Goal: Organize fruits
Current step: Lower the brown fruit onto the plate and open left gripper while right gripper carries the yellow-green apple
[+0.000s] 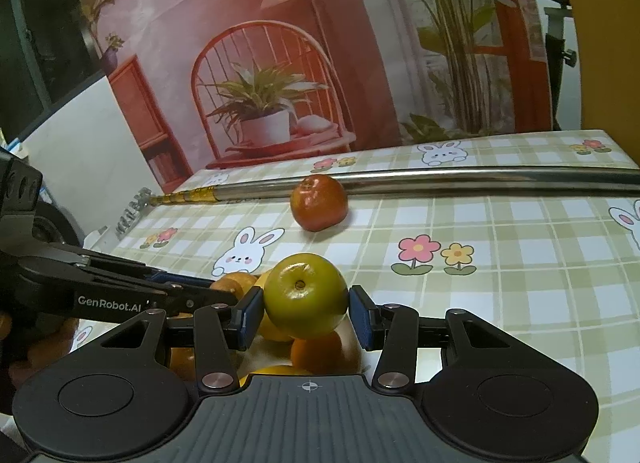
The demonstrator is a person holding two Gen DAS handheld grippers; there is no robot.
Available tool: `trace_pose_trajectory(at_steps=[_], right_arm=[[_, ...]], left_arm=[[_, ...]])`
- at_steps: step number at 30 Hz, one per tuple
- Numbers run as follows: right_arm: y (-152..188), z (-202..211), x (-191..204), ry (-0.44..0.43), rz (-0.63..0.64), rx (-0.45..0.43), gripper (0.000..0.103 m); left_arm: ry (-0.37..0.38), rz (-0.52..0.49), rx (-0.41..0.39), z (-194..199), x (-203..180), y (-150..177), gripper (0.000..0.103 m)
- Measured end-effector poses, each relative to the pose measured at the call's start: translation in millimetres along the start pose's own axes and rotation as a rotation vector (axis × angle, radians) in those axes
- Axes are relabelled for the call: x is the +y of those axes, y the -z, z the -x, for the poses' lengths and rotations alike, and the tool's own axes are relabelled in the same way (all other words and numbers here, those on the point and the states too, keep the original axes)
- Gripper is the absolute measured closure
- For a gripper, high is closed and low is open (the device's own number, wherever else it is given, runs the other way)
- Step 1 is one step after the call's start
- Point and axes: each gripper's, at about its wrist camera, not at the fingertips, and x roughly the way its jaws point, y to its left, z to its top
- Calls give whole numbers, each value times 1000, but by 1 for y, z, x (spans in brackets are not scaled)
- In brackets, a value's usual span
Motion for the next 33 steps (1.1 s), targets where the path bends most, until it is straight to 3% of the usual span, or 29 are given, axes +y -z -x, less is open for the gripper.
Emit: trace_pose_trajectory(at_steps=[13,16,18,33], right_arm=[[3,-3,16,-29,41,41,60],[4,-6,21,-32,56,56,60],[5,-8,25,-31,63,70,60],[7,-19,41,17,93,129,60]], left_arm=[[-86,95,-97,39,16,9,72],[-130,103,-113,48,21,12,59],[-152,103,-127,55,23,14,59],[-166,140,-157,74,34,26,55]])
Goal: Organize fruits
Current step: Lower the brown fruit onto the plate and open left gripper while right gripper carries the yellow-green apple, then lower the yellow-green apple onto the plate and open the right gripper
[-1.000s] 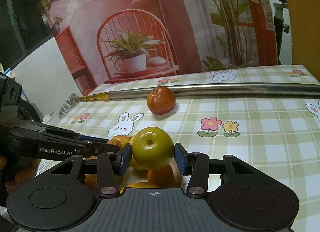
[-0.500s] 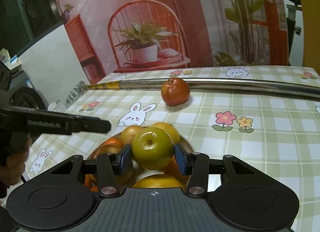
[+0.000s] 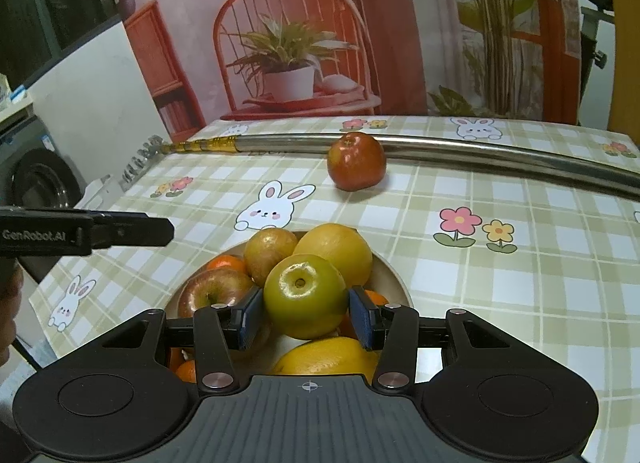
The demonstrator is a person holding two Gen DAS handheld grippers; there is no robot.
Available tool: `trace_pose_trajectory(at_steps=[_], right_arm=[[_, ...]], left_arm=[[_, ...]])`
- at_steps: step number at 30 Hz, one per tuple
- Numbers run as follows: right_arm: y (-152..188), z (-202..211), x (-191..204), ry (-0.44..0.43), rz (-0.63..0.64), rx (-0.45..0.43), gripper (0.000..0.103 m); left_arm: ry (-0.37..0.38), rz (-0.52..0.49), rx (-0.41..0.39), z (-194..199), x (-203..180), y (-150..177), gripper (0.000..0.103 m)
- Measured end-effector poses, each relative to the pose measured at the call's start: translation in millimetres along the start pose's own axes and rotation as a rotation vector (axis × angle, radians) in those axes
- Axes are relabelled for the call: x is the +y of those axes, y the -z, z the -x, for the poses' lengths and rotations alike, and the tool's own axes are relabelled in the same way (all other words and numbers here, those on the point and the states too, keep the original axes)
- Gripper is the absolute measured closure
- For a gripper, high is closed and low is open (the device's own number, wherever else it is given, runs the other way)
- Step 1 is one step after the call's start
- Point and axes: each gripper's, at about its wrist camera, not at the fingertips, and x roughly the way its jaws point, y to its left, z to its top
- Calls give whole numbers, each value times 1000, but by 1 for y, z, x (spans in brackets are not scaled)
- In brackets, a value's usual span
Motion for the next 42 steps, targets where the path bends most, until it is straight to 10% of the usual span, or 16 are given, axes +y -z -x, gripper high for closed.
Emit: trace_pose_trajectory(at_steps=[42], right_arm=[[-18,18,-13,91,6,-59,48]], left_arm=[[-49,52,-11,5,16,-7,34]])
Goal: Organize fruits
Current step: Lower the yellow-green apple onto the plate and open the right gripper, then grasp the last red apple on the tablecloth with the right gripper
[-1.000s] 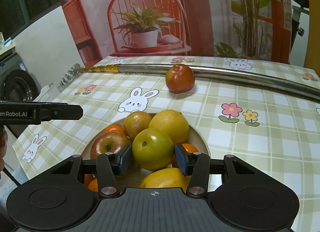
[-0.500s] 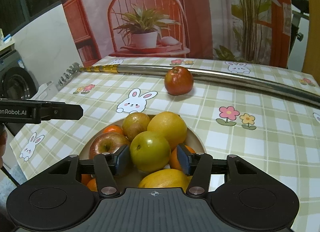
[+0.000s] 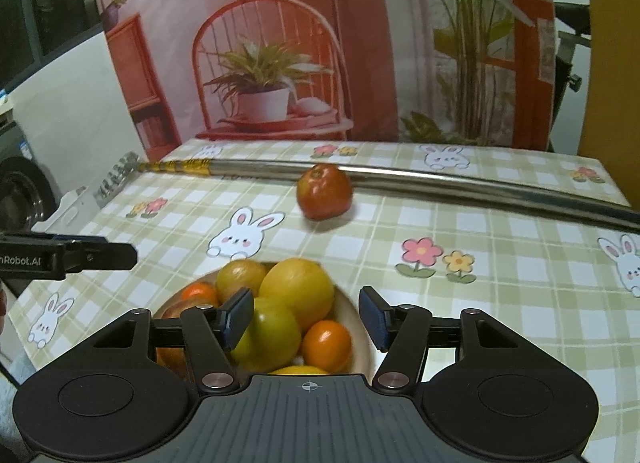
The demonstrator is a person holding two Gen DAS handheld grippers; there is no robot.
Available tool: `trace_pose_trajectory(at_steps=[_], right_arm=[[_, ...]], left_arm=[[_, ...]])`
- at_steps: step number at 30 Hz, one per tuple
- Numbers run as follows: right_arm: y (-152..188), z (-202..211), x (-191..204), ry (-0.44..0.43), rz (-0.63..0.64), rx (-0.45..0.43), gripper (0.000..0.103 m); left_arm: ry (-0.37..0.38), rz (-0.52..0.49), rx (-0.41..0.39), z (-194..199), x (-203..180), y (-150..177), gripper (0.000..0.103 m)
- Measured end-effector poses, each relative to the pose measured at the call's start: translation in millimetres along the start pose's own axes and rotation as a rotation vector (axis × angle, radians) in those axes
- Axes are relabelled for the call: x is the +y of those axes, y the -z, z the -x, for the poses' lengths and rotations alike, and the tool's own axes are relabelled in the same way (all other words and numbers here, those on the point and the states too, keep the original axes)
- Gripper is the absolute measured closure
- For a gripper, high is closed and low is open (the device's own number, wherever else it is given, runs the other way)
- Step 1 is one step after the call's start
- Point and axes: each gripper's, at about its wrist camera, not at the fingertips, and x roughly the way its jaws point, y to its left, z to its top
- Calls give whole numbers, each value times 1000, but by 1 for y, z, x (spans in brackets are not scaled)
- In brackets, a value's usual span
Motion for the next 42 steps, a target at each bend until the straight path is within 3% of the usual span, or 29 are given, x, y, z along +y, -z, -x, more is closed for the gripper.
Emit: trace_pose_trajectory(at_steps=[6,17,27,36,42], right_arm=[[-9,1,-11,16,-8,-17,44],[-29,-6,-19,18,-5,-38,7],[-59,-36,-13,-37,45,-50,7],[-89,-86,4,-86,169,-53,9],[-98,-132,3,-76,180,15,18]], left_arm=[[-35,35,-22,0,6,-7,23],[-136,21,-92,4,11,-20,11],[-163,32,-97,3,22,-26,11],[-160,46,-75,-10,28,-27,11],[-150,66,-47,-21,36,-25,11]])
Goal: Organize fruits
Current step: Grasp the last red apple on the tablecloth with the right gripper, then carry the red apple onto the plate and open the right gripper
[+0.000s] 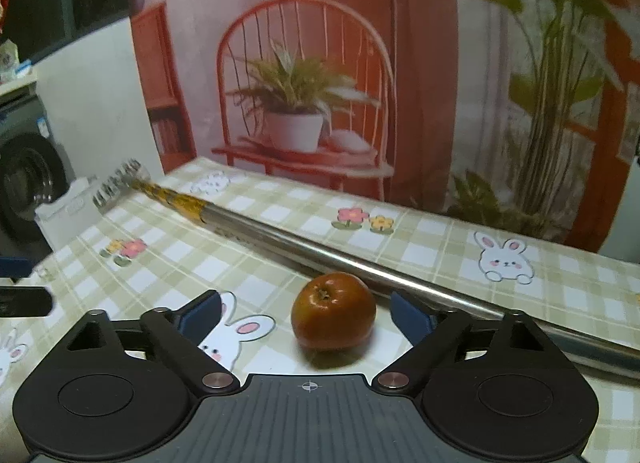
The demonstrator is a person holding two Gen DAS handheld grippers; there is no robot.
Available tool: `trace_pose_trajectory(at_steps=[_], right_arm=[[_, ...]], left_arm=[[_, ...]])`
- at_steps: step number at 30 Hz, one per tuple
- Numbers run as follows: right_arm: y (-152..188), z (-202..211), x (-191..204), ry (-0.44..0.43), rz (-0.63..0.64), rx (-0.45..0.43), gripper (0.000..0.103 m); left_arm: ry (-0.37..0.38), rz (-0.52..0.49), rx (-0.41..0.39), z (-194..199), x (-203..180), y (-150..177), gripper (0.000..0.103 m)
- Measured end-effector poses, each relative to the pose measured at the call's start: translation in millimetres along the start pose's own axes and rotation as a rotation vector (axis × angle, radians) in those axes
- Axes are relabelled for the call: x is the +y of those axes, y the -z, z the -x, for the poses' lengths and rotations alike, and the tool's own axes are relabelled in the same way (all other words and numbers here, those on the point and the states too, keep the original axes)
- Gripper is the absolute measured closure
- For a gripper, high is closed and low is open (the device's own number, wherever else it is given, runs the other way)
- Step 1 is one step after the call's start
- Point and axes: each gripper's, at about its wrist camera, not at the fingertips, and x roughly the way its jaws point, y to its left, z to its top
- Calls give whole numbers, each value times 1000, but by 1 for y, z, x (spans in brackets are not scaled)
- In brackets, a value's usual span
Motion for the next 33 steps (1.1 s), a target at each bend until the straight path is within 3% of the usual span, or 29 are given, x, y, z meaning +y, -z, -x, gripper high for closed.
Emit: trace_pose_trajectory(at_steps=[5,15,20,27,33], right_arm=[[1,-32,-3,5,38,80,29],[-2,-60,-7,37,71,105,31],[-2,-70,-11,29,58,133,38],[0,-69,-9,26,58,138,39],[2,-38,-4,-9,51,80,39]], left_arm=[[3,17,28,-10,5,4,11],[14,31,58,-20,8,9,11],[11,38,61,-20,9,8,11],[11,38,45,-15,7,6,11],[28,29,30,-6,1,6,11]])
